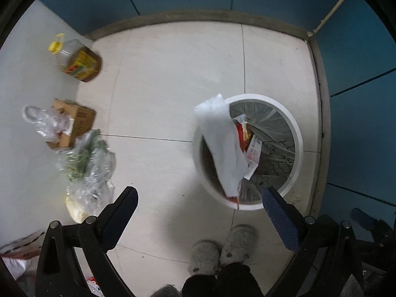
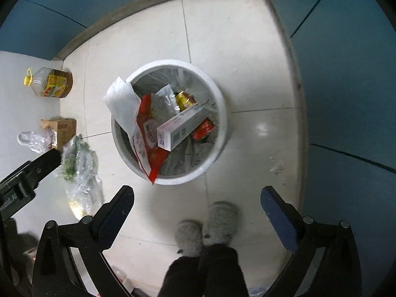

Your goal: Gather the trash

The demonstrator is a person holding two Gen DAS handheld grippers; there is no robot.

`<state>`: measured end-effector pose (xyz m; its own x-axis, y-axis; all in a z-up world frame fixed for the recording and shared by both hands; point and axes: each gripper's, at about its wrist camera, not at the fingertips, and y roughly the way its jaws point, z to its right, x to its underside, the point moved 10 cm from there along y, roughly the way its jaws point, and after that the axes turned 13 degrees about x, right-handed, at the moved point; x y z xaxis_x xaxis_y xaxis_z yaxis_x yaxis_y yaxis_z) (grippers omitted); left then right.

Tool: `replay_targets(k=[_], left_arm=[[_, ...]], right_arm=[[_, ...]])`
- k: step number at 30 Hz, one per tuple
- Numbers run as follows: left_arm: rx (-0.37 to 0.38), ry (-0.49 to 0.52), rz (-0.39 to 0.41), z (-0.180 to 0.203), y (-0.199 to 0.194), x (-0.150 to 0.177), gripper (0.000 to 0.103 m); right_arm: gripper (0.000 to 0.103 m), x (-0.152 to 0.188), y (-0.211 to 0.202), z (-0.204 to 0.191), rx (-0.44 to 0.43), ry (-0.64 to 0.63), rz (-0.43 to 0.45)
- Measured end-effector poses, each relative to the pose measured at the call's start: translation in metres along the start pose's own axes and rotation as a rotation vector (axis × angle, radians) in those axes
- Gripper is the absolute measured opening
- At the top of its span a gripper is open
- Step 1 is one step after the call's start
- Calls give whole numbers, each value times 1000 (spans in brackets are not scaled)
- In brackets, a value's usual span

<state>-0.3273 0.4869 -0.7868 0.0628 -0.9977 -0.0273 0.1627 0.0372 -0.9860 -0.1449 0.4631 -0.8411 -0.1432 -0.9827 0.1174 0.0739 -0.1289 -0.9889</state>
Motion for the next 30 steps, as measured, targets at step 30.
replay_targets(k=[30], left_arm=[[179,143,515,71,-504,240,103]], right_arm=[[103,320,-558,97,-28,59,685]])
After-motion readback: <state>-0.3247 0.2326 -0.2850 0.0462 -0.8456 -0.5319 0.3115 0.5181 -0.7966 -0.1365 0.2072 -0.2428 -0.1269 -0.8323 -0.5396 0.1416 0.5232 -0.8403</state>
